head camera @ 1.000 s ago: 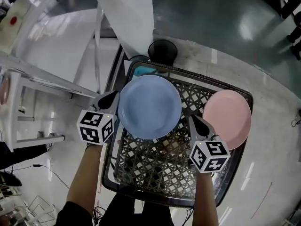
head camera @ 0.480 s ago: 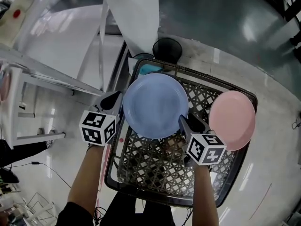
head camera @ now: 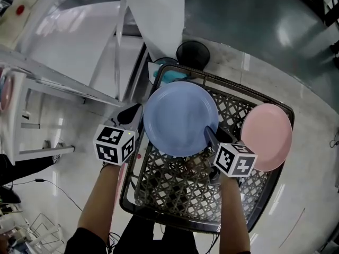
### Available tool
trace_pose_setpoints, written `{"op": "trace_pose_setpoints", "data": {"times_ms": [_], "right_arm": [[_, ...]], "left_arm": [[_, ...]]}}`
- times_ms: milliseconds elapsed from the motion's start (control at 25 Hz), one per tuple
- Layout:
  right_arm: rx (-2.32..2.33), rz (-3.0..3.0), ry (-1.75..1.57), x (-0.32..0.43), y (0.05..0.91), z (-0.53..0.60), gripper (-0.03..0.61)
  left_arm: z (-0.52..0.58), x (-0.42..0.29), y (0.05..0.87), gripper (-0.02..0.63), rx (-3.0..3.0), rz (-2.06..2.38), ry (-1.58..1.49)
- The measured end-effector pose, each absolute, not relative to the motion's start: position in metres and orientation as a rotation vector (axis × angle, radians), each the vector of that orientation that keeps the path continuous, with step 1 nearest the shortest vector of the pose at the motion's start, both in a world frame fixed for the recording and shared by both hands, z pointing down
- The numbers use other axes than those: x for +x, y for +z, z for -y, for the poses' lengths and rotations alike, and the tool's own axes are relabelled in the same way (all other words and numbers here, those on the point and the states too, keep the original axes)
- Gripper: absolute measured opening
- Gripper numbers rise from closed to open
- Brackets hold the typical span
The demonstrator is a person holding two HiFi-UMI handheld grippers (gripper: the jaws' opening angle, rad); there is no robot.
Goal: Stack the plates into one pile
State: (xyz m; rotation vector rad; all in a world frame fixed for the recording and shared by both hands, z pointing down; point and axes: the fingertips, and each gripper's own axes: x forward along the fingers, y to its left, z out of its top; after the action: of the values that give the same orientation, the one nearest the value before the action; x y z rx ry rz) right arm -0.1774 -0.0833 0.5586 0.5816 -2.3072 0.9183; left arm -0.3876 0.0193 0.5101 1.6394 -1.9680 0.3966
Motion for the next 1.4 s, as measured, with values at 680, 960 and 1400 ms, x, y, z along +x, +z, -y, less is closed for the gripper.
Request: {"op": "trace_pose_setpoints", "data": {"times_ms": [680,960,1400], "right_arm": [[0.616,2.317,1.050,-0.170,0.547,0.087,0.031],[0.669,2.328,1.082,-0.156,0.534,0.098,0.037],[0.765,2.379,1.128,-0.119,0.504,0.114,0.040]], "left_arm": [[-0.027,-0.387,0.509,-0.003,1.639,1.971,0.412],[-0.017,-0.380,0.501,-0.003,1.670,1.958,0.421],[0.011,-0.347,0.488,-0.003,1.752,1.914,0.431]]}}
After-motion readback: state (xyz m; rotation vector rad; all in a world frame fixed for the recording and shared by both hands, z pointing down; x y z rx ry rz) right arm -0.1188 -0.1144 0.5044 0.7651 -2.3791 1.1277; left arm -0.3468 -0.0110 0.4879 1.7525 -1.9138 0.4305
